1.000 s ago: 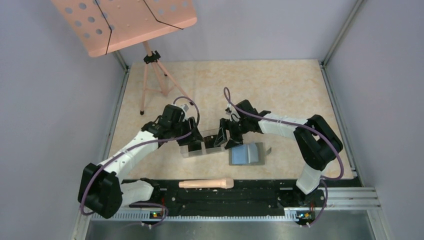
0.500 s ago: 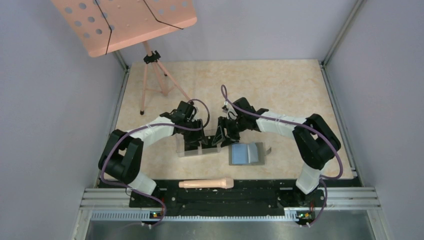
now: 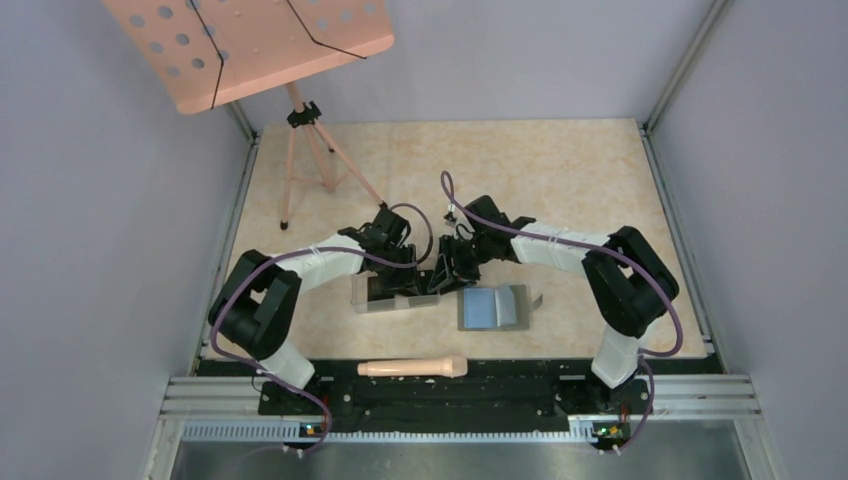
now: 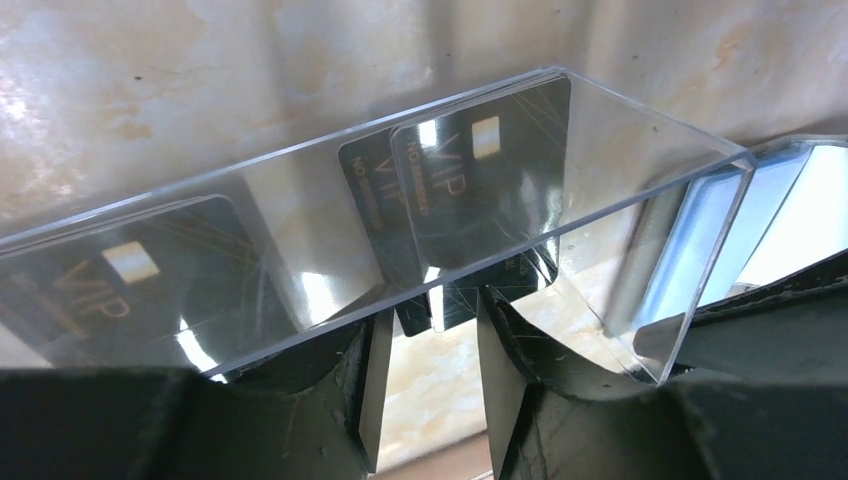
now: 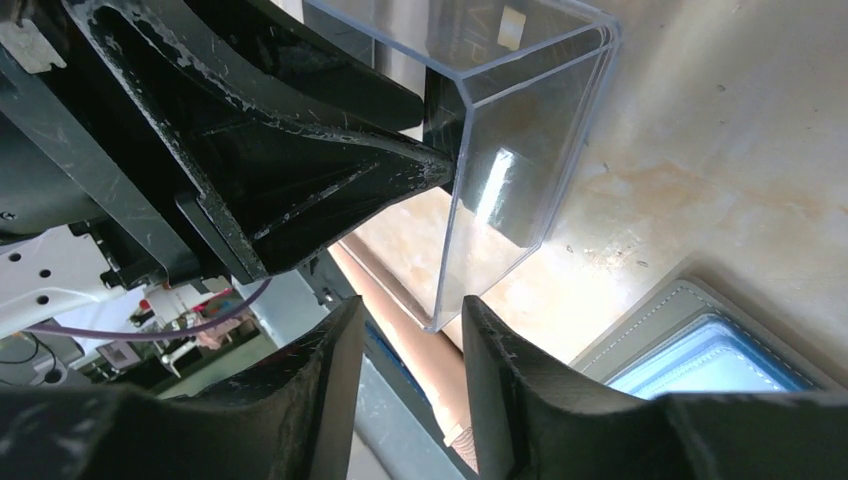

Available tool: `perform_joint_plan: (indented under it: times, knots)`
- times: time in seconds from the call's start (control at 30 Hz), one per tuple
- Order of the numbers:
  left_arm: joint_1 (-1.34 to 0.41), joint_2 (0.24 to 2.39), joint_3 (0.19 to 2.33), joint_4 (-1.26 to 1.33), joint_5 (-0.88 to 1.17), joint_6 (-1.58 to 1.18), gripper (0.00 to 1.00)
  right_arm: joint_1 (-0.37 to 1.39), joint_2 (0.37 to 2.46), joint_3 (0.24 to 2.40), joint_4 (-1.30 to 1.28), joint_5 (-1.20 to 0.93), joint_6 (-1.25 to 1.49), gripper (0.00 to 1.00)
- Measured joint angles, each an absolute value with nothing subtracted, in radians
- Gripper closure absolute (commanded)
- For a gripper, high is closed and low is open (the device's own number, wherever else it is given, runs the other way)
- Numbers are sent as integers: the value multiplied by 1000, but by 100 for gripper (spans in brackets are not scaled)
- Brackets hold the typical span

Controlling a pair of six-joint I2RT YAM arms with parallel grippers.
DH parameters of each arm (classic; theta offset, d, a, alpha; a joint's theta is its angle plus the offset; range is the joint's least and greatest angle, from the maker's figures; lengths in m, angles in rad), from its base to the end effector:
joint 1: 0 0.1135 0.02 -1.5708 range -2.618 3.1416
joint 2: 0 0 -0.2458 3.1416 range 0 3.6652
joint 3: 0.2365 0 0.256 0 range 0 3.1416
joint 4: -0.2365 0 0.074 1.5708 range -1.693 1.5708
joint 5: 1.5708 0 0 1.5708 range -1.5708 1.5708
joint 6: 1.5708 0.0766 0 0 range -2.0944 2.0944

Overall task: Put the credit cards into the card holder
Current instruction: Pick up the credit card from the storage box.

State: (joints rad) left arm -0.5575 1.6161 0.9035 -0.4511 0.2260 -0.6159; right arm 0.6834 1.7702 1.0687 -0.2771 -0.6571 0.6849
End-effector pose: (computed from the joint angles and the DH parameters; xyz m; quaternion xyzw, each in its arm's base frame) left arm 0.2604 -0.1826 0.1052 -0.0056 0.9734 -0.2032 0.1061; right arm 0.2594 0.2716 0.1279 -0.0935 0.9054 0.4137 0.0190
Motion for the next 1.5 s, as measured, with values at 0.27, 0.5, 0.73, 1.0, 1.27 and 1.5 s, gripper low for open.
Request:
perform_joint_plan:
  times: [0.27,0.5,0.73,1.0,1.27,1.5]
  knots:
    - [-582,1644,927,-442,216,-625,73,683,1770,1046,-269,-654,703,76]
    - [-586,1645,935,-464,191,-625,76,682,1767,1027,-253,-656,713,77]
    - [-612,1667,978,-514,134,-616,81,682,1767,1025,-249,-660,719,84]
    - [-640,1676,1016,-580,71,-603,87,682,1762,1021,-247,-678,727,100]
    - [-656,1676,1035,-610,41,-599,88,682,1762,1021,-247,-683,727,100]
    - [-657,1676,1043,-619,41,-599,85,682,1760,1021,-247,-681,727,98]
